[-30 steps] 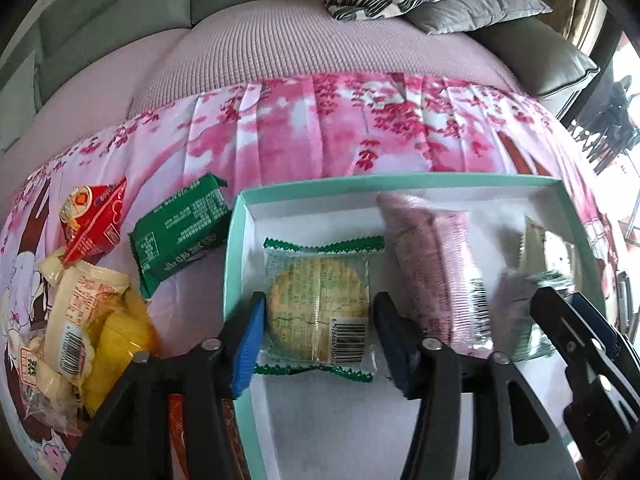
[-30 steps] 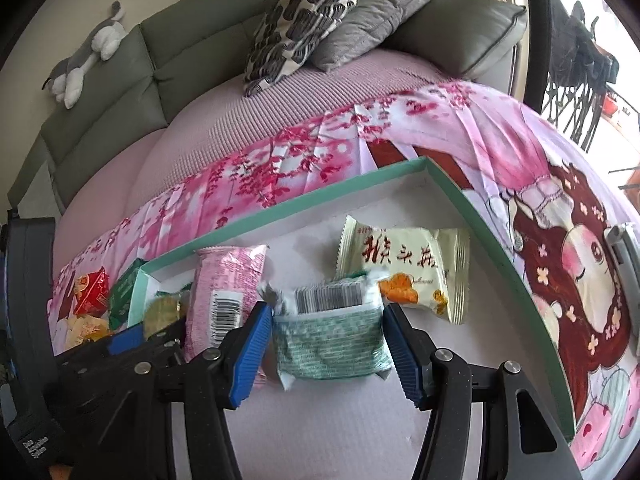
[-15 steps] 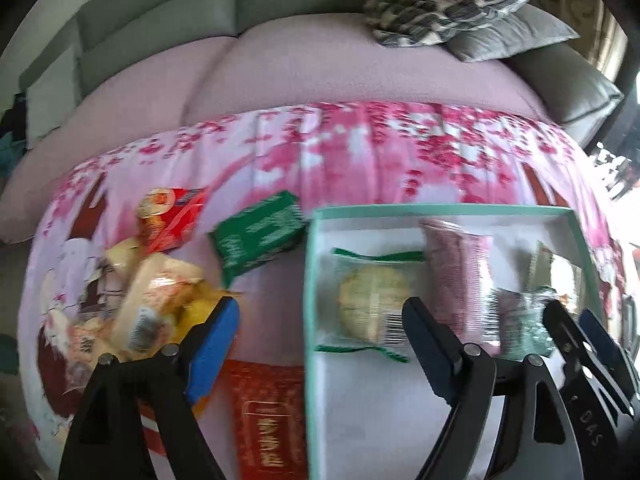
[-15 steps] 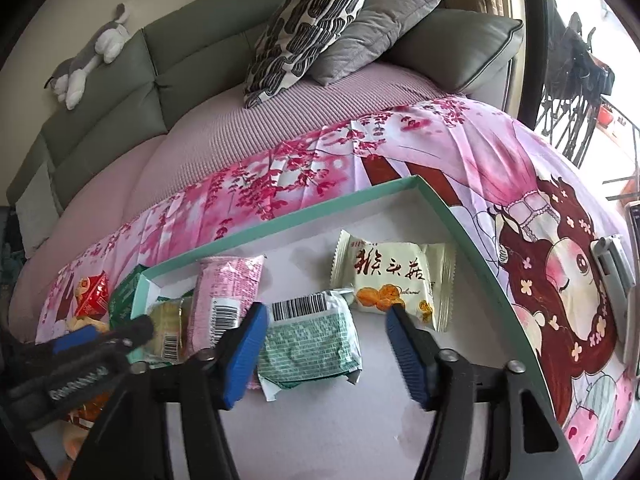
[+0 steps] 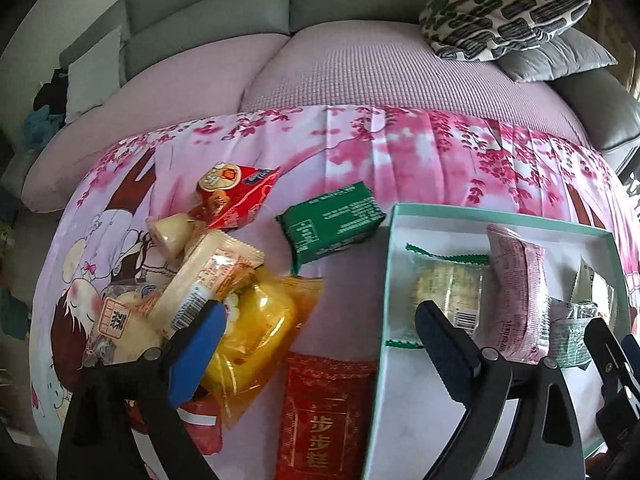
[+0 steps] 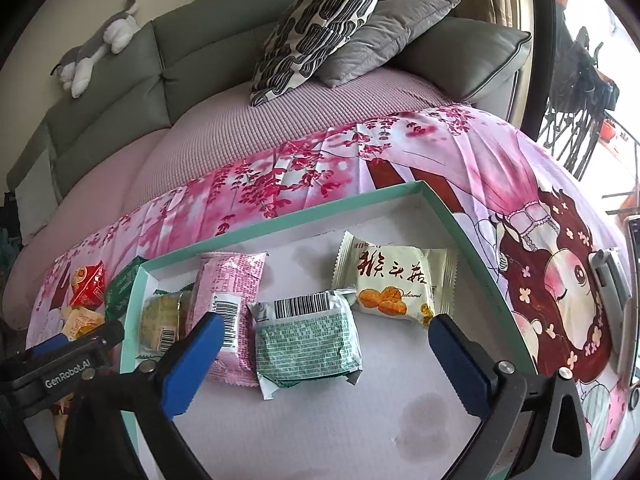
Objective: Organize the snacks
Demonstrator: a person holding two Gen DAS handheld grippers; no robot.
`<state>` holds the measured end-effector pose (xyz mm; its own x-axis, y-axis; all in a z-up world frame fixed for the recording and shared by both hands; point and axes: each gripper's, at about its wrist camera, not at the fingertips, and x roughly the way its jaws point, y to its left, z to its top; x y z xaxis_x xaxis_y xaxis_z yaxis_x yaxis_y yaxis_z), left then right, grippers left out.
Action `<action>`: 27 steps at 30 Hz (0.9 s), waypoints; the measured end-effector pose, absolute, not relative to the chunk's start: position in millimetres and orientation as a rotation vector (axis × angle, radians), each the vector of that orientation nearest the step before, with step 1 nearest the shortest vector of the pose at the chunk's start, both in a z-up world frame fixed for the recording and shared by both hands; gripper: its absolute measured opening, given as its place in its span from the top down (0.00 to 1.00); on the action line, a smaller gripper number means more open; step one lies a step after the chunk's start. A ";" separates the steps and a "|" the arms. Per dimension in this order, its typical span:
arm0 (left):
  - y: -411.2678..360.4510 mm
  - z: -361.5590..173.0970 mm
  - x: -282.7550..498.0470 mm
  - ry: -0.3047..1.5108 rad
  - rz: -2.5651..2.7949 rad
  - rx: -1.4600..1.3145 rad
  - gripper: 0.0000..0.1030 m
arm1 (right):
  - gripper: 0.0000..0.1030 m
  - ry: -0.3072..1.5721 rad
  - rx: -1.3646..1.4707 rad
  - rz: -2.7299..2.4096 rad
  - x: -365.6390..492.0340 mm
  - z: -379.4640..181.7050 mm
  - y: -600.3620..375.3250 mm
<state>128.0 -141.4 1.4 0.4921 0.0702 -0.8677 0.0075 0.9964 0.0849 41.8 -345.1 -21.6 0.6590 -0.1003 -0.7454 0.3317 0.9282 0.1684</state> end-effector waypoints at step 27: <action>-78.4 7.8 78.6 1.034 0.068 0.085 0.07 | 0.00 0.834 0.244 -0.160 21.6 -11.1 -301.2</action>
